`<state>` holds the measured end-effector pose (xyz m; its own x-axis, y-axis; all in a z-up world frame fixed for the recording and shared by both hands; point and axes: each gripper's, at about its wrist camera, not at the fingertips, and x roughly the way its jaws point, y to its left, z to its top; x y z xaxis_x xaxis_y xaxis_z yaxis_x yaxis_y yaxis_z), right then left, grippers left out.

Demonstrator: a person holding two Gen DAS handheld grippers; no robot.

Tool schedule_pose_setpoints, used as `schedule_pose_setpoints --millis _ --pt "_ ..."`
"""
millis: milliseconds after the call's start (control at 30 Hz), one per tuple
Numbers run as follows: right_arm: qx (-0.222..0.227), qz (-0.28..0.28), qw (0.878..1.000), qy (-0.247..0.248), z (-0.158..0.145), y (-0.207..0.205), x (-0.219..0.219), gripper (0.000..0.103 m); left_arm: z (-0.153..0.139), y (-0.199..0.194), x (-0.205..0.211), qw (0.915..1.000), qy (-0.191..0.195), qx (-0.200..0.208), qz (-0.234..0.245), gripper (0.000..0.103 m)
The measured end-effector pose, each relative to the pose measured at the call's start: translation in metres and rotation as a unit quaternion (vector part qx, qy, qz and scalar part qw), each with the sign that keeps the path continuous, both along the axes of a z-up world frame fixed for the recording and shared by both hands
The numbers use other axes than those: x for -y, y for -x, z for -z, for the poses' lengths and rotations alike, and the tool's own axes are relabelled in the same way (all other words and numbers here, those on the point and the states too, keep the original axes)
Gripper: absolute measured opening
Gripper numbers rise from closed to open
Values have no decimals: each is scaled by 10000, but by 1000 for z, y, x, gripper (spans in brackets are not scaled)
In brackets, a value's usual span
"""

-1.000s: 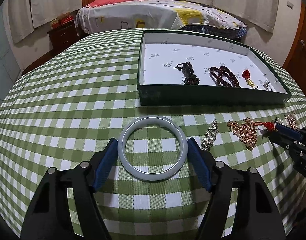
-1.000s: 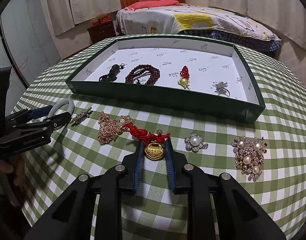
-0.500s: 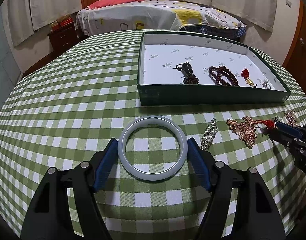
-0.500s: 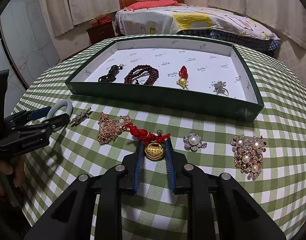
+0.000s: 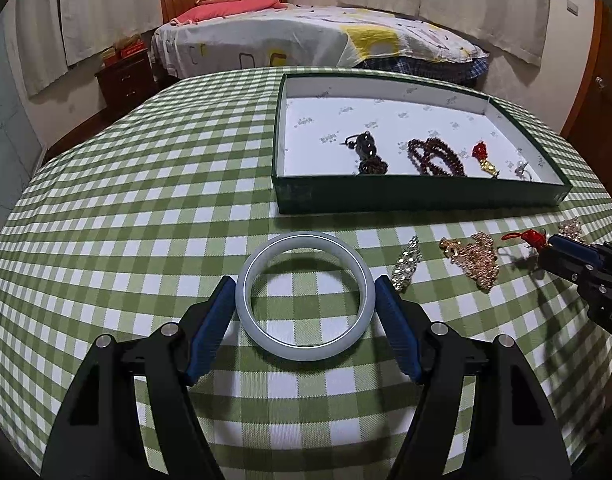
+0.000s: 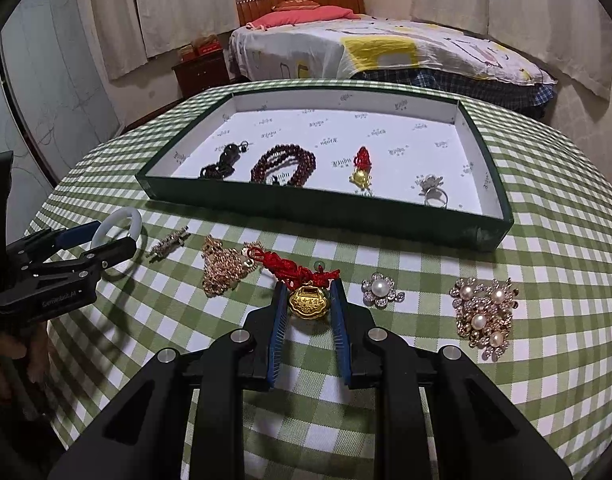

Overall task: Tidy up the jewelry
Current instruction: 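Carry the bangle and gold pendant into the tray and open both tools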

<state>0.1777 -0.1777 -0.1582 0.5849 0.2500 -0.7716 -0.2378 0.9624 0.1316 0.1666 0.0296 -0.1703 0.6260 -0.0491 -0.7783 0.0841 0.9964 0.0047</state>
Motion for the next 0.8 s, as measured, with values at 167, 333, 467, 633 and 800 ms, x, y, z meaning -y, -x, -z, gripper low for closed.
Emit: schedule_pose_setpoints --millis 167,333,467,633,800 --pt "179 30 9997 -132 -17 2 3 23 -20 5 2 9998 92 183 53 69" --pt "457 70 9987 -215 -40 0 8 23 -47 4 9 9986 240 436 195 69" --pt "684 109 9974 -196 -57 -12 13 23 -65 -9 18 9967 436 606 328 69" --pt "920 201 9954 -172 -69 -40 21 23 -79 -37 31 9944 501 818 445 69" --pt "1083 356 9935 -67 -74 -77 31 23 -82 -75 43 9935 465 932 460 69"
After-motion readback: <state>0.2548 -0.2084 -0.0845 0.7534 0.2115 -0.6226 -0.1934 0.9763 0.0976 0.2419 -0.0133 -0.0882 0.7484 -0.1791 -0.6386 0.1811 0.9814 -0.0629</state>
